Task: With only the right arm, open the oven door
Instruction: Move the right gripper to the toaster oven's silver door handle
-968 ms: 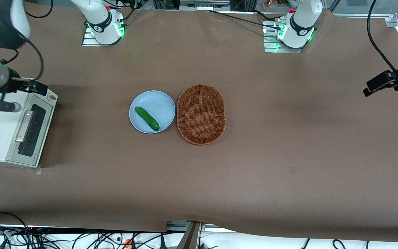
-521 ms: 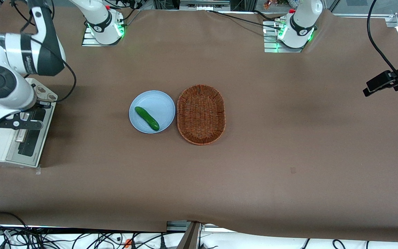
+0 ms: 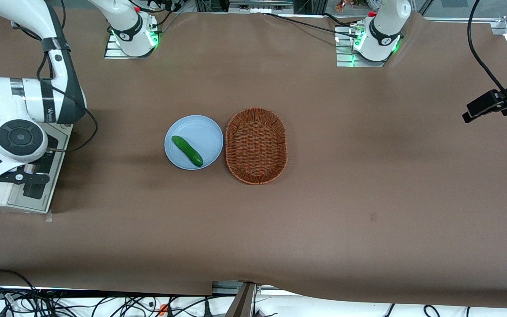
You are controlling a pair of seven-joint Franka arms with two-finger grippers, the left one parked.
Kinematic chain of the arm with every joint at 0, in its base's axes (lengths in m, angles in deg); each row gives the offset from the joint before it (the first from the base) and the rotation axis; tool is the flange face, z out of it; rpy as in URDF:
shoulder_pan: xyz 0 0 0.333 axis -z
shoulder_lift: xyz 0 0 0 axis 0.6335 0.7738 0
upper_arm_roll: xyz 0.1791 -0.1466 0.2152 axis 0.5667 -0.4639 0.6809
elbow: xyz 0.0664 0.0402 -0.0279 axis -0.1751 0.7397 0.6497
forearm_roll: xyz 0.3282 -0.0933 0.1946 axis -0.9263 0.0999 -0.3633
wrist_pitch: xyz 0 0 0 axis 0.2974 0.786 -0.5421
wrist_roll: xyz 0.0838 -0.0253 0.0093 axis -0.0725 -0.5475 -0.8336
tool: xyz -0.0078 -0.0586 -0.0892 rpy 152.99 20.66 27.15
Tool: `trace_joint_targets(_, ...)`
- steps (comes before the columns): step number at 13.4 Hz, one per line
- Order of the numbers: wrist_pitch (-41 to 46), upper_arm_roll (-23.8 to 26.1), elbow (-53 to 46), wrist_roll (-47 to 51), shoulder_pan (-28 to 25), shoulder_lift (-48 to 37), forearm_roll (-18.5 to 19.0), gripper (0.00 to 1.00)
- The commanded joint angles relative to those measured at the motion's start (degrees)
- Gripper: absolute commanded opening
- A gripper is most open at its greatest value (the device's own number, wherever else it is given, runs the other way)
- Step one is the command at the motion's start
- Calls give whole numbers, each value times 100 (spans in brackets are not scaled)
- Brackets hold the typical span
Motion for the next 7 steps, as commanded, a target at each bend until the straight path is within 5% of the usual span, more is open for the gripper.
trace_joint_targets(1,-448,-194,28,112,16,152,142,0)
trace_joint_targets(7,-925,-353,63,121,16,372,142,0)
